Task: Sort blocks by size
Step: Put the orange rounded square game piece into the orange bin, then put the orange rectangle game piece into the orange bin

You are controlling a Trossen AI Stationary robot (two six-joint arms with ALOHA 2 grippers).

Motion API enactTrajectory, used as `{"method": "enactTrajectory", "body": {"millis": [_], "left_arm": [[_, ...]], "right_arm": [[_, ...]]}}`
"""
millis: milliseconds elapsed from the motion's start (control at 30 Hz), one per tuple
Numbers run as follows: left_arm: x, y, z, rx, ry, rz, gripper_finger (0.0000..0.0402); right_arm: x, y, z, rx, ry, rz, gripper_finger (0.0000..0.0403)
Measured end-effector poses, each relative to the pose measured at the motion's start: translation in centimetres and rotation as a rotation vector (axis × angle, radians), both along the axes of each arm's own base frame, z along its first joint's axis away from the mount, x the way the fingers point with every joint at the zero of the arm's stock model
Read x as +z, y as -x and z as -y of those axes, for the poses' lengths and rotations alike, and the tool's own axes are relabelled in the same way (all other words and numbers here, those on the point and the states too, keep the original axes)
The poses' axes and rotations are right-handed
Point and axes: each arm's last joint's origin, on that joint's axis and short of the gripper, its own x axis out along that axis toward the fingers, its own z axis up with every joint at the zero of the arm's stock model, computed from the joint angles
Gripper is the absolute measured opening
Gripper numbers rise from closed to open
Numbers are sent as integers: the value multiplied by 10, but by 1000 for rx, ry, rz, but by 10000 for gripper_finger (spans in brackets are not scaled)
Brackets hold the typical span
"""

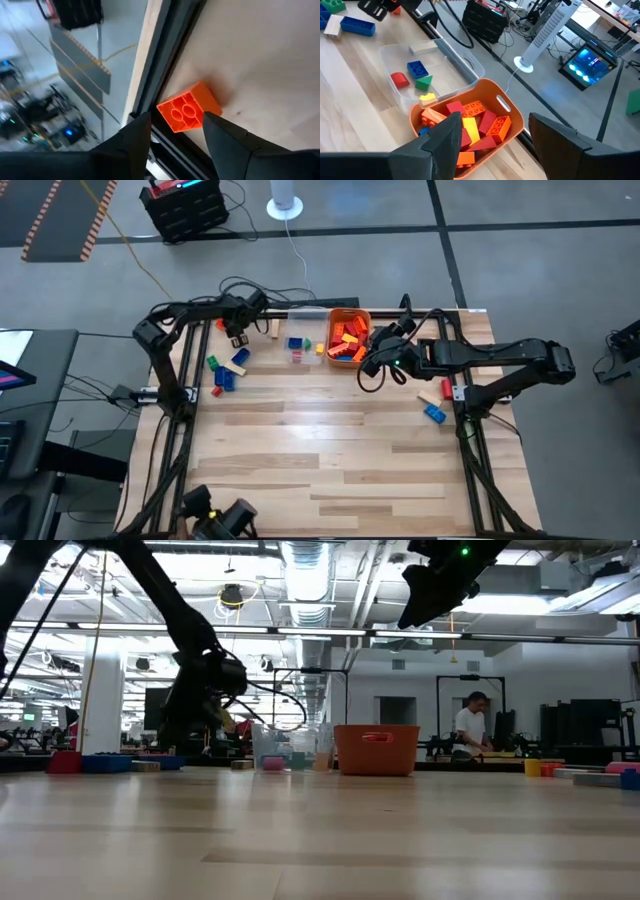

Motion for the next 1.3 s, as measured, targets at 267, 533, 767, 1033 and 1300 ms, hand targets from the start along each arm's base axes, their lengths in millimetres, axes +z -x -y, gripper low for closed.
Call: {"method": "enactTrajectory", "body": {"millis": [267, 533, 767, 1033, 1300], "left_arm": [[0, 20, -13, 133, -37, 47, 173], [-9, 19, -7, 110, 80, 134, 173], [-9, 14, 15, 80, 237, 77, 173], [-1, 2, 49, 30, 489, 119, 173], [30, -8, 69, -85, 402, 176, 173]], "right_arm": [[1, -1, 0, 0, 1, 13, 260], [1, -1, 0, 2, 3, 8, 260], [1, -1, -1, 8, 5, 6, 260], [1, -1, -2, 10, 5, 8, 260], [3, -2, -2, 13, 9, 28, 260]]}}
